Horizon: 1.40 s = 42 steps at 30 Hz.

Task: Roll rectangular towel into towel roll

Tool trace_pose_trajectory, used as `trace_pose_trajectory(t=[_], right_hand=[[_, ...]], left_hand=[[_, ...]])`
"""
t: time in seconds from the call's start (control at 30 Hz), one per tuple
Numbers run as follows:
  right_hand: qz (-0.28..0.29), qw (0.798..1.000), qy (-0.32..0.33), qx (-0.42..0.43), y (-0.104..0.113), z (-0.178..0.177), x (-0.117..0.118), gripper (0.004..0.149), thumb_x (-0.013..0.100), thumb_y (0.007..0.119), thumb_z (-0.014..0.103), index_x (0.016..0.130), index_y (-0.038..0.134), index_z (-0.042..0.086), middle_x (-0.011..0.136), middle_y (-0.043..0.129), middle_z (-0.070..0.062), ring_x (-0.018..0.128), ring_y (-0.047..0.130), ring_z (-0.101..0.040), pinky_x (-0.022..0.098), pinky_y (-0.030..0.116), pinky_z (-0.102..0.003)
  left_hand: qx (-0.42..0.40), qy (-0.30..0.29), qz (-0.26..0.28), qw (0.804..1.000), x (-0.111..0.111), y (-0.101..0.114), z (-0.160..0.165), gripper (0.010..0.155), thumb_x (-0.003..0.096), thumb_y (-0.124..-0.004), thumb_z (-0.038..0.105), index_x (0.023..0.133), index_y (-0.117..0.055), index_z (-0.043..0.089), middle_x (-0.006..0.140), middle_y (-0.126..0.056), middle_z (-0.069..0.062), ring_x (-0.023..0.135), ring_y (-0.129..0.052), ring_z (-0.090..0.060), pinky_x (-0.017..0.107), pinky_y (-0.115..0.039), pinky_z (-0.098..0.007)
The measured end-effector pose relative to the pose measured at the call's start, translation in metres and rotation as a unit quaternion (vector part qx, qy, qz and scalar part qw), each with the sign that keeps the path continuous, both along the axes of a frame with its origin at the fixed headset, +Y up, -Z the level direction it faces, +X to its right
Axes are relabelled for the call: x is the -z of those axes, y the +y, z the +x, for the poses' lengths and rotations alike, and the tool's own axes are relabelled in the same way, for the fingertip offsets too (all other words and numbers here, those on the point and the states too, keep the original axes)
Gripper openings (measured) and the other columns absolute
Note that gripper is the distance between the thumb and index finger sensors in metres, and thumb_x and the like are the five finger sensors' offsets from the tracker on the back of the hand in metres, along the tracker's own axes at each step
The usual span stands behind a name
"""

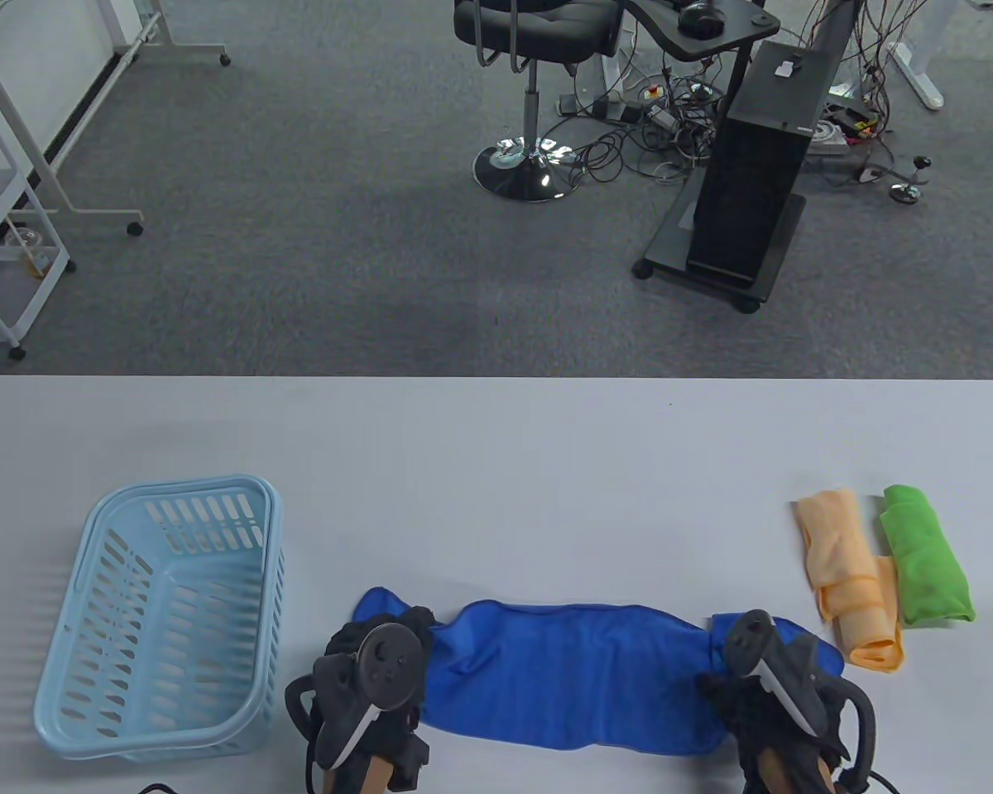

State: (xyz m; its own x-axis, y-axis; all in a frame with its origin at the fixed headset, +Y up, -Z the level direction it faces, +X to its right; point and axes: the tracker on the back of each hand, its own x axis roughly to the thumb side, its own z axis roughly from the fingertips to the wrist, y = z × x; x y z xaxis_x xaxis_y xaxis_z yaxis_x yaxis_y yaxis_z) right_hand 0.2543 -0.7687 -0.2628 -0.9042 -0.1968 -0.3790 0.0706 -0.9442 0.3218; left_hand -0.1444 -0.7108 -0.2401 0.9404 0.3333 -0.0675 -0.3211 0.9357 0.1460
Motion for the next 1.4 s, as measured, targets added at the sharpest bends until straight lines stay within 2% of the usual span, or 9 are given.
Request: trace_pose_trajectory(t=[0.2, 0.33, 0.43, 0.63, 0.77, 1.07, 1.27, 1.33, 1.4], right_hand=[[0.078, 0.996, 0.029, 0.023, 0.007, 0.0, 0.0, 0.048, 0.03, 0.079, 0.04, 0.073, 0.083, 0.019, 0.086, 0.079, -0.006, 0.077, 0.089, -0.027, 0.068, 0.056, -0.06], [0.171, 0.909, 0.051, 0.377, 0.02, 0.003, -0.006, 0.05, 0.028, 0.081, 0.04, 0.074, 0.083, 0.02, 0.088, 0.077, -0.005, 0.083, 0.083, -0.03, 0.068, 0.05, -0.064], [0.212, 0.879, 0.041, 0.425, 0.028, 0.006, -0.009, 0.049, 0.026, 0.081, 0.046, 0.07, 0.086, 0.022, 0.086, 0.079, -0.004, 0.082, 0.085, -0.029, 0.067, 0.052, -0.063], [0.275, 0.929, 0.013, 0.247, 0.036, 0.033, -0.011, 0.045, 0.027, 0.081, 0.039, 0.062, 0.097, 0.017, 0.078, 0.088, -0.006, 0.072, 0.094, -0.029, 0.063, 0.062, -0.06], [0.15, 0.984, -0.057, 0.083, 0.036, 0.053, -0.017, 0.044, 0.029, 0.081, 0.04, 0.063, 0.097, 0.017, 0.08, 0.088, -0.006, 0.074, 0.094, -0.029, 0.065, 0.061, -0.059], [0.224, 0.969, -0.057, 0.088, 0.07, 0.053, -0.009, 0.054, 0.028, 0.082, 0.042, 0.076, 0.09, 0.016, 0.087, 0.08, -0.01, 0.08, 0.086, -0.033, 0.065, 0.058, -0.06], [0.083, 0.993, -0.042, 0.078, 0.042, 0.023, 0.033, 0.088, 0.025, 0.078, 0.059, 0.1, 0.062, 0.017, 0.101, 0.059, -0.013, 0.091, 0.071, -0.037, 0.069, 0.047, -0.065], [0.039, 0.993, -0.07, 0.091, 0.025, 0.023, 0.046, 0.073, 0.029, 0.08, 0.049, 0.096, 0.07, 0.023, 0.094, 0.073, -0.009, 0.087, 0.079, -0.034, 0.069, 0.044, -0.067], [0.172, 0.976, -0.074, 0.114, 0.026, 0.026, 0.047, 0.052, 0.027, 0.084, 0.036, 0.076, 0.091, 0.021, 0.071, 0.094, -0.006, 0.065, 0.099, -0.027, 0.066, 0.054, -0.064]], left_hand=[[-0.017, 0.012, 0.014, 1.0, -0.002, 0.004, -0.004, 0.042, 0.0388, -0.081, 0.039, 0.078, -0.096, 0.032, 0.057, -0.104, -0.003, 0.071, -0.097, -0.031, 0.06, -0.071, -0.06], [-0.028, 0.023, 0.019, 0.999, -0.003, 0.005, -0.007, 0.042, 0.0389, -0.081, 0.039, 0.078, -0.096, 0.032, 0.057, -0.104, -0.003, 0.072, -0.097, -0.031, 0.06, -0.071, -0.06], [-0.027, 0.023, 0.02, 0.999, -0.003, 0.005, -0.007, 0.042, 0.0389, -0.081, 0.039, 0.078, -0.096, 0.032, 0.057, -0.104, -0.003, 0.072, -0.097, -0.031, 0.06, -0.071, -0.06], [-0.025, 0.032, 0.021, 0.999, -0.003, 0.006, -0.008, 0.042, 0.039, -0.081, 0.039, 0.078, -0.096, 0.032, 0.058, -0.104, -0.003, 0.072, -0.097, -0.031, 0.06, -0.071, -0.06], [-0.023, 0.035, 0.028, 0.999, -0.003, 0.008, -0.008, 0.042, 0.039, -0.081, 0.039, 0.078, -0.096, 0.031, 0.058, -0.104, -0.003, 0.073, -0.097, -0.032, 0.06, -0.071, -0.06], [-0.018, 0.034, 0.027, 0.999, -0.003, 0.007, -0.007, 0.042, 0.0391, -0.081, 0.039, 0.078, -0.096, 0.031, 0.058, -0.104, -0.003, 0.073, -0.097, -0.032, 0.06, -0.071, -0.06], [-0.012, 0.019, 0.022, 1.0, -0.002, 0.006, -0.001, 0.043, 0.0391, -0.081, 0.039, 0.078, -0.096, 0.031, 0.058, -0.104, -0.003, 0.073, -0.097, -0.032, 0.059, -0.072, -0.06], [-0.006, 0.011, 0.015, 1.0, -0.002, 0.004, 0.004, 0.042, 0.039, -0.081, 0.039, 0.078, -0.096, 0.031, 0.058, -0.104, -0.003, 0.073, -0.097, -0.031, 0.06, -0.072, -0.059], [-0.006, 0.008, 0.015, 1.0, -0.003, 0.005, 0.004, 0.042, 0.0391, -0.081, 0.039, 0.078, -0.096, 0.032, 0.058, -0.104, -0.003, 0.073, -0.097, -0.031, 0.06, -0.072, -0.059]])
